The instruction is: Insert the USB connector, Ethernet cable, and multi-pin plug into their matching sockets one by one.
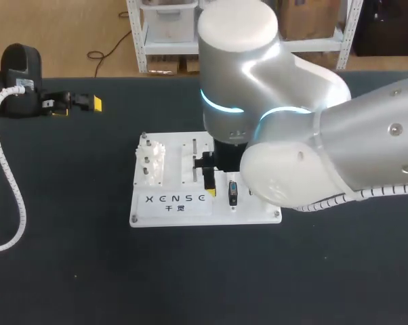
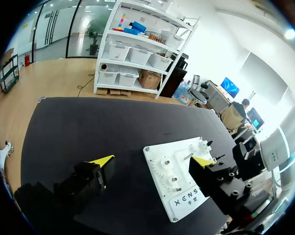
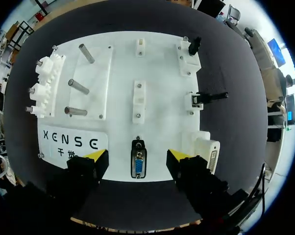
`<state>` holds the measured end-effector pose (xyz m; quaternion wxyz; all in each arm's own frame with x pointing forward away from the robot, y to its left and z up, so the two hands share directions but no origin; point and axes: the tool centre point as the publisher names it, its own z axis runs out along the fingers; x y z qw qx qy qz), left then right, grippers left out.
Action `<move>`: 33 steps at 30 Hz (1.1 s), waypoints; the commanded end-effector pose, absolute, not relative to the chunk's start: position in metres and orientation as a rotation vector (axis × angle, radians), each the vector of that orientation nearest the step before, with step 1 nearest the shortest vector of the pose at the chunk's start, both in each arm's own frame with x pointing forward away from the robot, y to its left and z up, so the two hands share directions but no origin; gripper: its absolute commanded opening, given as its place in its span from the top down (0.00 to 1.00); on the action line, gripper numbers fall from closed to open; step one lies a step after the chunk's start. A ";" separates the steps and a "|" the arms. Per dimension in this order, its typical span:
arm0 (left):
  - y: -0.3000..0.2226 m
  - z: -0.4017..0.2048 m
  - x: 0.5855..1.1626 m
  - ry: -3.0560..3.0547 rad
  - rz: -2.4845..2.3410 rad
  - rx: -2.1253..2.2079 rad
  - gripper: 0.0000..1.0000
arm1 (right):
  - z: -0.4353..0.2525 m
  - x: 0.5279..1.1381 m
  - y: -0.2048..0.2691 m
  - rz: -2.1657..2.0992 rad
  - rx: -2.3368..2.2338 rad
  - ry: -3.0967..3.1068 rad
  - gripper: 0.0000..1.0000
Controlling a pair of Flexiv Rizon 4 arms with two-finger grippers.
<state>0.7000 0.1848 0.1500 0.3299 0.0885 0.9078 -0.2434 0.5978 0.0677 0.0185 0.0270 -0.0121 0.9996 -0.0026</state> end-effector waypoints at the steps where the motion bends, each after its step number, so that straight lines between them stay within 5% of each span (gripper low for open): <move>1: 0.185 0.150 0.700 2.374 -0.637 0.231 0.00 | 0.016 0.603 0.064 0.015 -0.044 3.079 0.29; 11: 0.185 0.150 0.700 2.374 -0.637 0.231 0.00 | 0.014 0.607 0.063 0.025 -0.097 3.048 0.34; 17: 0.185 0.150 0.700 2.374 -0.637 0.231 0.00 | 0.013 0.602 0.061 0.023 -0.123 3.038 0.50; 33: 0.185 0.150 0.700 2.374 -0.637 0.231 0.00 | 0.015 0.597 0.063 0.010 -0.170 3.002 0.65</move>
